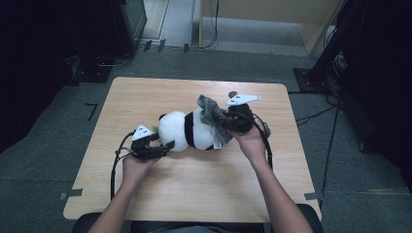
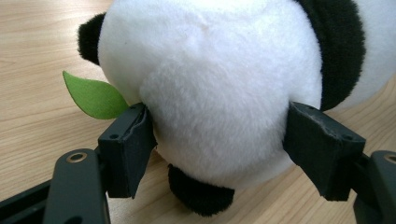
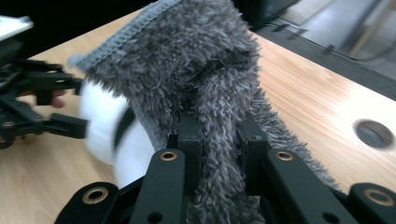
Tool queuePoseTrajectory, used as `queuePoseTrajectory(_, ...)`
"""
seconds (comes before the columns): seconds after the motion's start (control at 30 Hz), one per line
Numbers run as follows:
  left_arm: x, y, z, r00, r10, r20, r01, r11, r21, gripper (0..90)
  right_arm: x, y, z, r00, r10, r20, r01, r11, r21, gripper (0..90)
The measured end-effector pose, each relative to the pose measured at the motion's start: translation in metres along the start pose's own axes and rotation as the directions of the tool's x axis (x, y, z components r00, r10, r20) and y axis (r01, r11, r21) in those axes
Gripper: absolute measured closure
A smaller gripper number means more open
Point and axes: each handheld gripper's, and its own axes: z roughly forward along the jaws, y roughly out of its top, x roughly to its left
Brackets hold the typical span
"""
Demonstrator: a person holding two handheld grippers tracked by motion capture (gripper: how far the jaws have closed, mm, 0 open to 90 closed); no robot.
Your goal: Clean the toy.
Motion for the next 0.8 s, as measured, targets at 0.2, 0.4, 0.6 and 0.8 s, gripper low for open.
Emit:
queuePoseTrajectory(0.2,0.000,0.000,0.000,1.0000,-0.006,0.002,0.006,1.0000,-0.004,25.3,0.030,0.010,0.025,0.9942,-0.086,-0.065,0.088,0.996,0.028,76.5)
queuePoseTrajectory(0.4,0.000,0.000,0.000,1.0000,-0.007,0.003,0.007,1.0000,-0.003,25.5,0.053,0.016,0.049,0.9826,-0.154,-0.103,0.161,0.985,0.056,76.3)
queuePoseTrajectory(0.6,0.000,0.001,0.000,0.9999,-0.011,0.007,0.012,0.9999,-0.007,26.6,0.072,0.023,0.064,0.9711,-0.192,-0.142,0.202,0.977,0.063,76.5)
queuePoseTrajectory(0.8,-0.002,0.001,-0.001,0.9999,-0.012,0.000,0.012,0.9998,-0.012,31.8,0.091,0.022,0.086,0.9587,-0.227,-0.171,0.245,0.965,0.095,76.3)
